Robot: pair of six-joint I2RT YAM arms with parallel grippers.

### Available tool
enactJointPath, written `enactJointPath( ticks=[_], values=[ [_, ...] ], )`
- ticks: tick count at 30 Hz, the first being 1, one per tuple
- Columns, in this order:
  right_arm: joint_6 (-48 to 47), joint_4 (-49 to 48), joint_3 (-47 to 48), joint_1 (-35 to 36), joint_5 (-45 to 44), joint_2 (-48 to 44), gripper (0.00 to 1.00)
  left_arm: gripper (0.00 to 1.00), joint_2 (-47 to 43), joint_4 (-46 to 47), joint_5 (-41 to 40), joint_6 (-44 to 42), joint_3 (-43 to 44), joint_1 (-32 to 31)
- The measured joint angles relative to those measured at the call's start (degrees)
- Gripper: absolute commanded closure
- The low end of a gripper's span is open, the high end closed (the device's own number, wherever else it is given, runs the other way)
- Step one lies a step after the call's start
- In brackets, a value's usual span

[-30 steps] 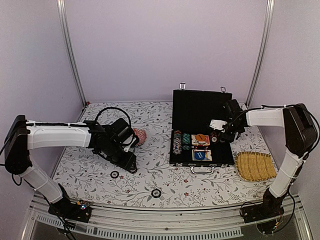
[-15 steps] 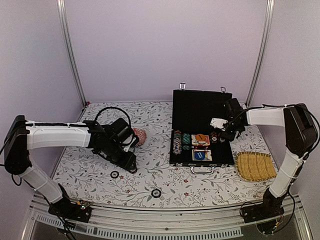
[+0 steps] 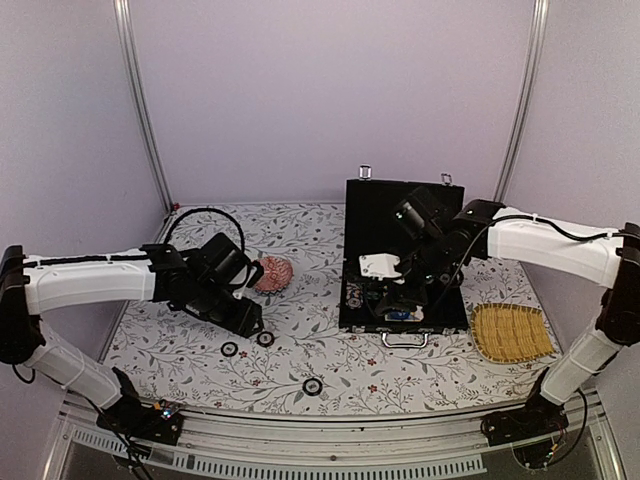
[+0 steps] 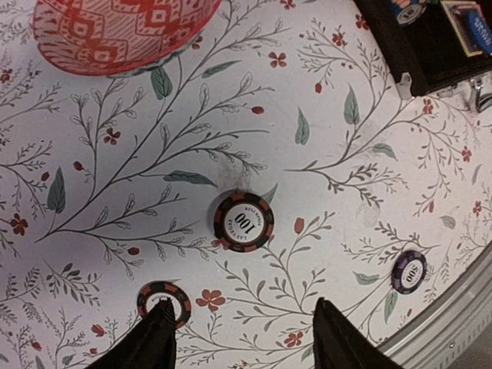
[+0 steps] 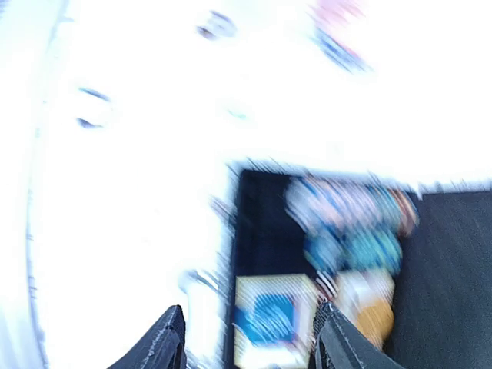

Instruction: Pack up texas hold em set

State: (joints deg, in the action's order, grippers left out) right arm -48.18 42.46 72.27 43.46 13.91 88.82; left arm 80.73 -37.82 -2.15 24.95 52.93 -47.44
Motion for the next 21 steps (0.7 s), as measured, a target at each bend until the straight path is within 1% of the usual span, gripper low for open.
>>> enactJointPath(
  ticks=[3, 5, 8, 12, 17, 21],
  values=[
    [0.96, 2.12, 4.22, 6.16, 4.92, 4.5, 0.42, 0.31, -3.37, 1.97, -0.48, 0.55, -2.16, 0.72],
    [1.77, 2.64, 6.36, 9.68, 6.38, 8.24, 0.42, 0.31, -5.92, 4.04, -0.61, 0.72, -3.72, 1.36],
    [2.45, 3.04, 8.63, 14.51, 6.82, 13.81, 0.43, 0.31, -9.94, 7.58, -0.48, 1.25, -6.14, 2.82],
    [2.58, 3.37, 10.88, 20.68, 5.73, 20.33, 0.42, 0.31, -13.18, 10.23, -0.55, 2.08, -7.76, 4.98],
    [3.21, 3.13, 12.55, 25.66, 2.19, 26.8, 0.42, 0.31, -15.54, 12.22, -0.7, 2.97, -9.2, 6.27],
    [3.78, 3.34, 13.51, 26.29, -0.11, 29.35, 0.42, 0.32, -15.93, 13.11, -0.48, 3.34, -10.38, 6.47]
  ],
)
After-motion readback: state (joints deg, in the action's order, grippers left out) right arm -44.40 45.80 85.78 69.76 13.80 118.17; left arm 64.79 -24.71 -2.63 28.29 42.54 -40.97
